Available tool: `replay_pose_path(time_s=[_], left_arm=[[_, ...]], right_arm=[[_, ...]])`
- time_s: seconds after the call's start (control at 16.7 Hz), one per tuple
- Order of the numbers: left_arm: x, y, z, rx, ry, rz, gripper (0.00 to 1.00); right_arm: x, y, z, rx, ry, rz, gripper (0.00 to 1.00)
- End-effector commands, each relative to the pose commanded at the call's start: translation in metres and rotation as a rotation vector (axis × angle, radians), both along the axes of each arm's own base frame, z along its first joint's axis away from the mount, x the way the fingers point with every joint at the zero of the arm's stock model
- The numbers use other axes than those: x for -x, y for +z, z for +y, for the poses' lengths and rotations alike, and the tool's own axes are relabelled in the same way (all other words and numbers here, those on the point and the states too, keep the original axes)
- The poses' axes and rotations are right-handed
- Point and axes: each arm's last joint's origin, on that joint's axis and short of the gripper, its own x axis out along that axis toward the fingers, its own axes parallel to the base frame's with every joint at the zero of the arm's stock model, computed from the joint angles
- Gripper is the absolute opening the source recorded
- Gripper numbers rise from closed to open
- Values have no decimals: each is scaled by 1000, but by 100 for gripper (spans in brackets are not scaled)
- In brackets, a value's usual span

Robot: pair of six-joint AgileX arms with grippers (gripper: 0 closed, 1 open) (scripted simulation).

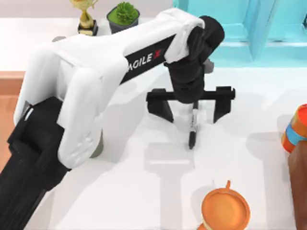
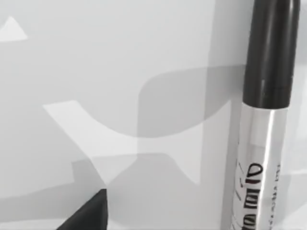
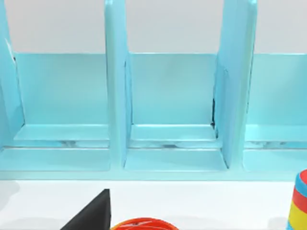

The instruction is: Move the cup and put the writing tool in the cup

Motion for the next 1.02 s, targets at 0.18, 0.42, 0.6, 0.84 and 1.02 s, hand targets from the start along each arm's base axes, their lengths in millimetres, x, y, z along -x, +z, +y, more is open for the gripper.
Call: replay_pose_path(time_s=[0.18, 0.42, 0.6, 0.84, 1.02], left_arm=[[0, 0, 0, 0, 0, 0, 55], [0, 0, 0, 0, 0, 0, 25], [0, 0, 0, 0, 0, 0, 2], [0, 0, 0, 0, 0, 0, 0], [0, 0, 0, 0, 0, 0, 0]], right_arm=[[0, 0, 0, 0, 0, 0, 100], [0, 0, 0, 0, 0, 0, 100], [0, 0, 0, 0, 0, 0, 100], [0, 0, 0, 0, 0, 0, 100], [0, 0, 0, 0, 0, 0, 100]])
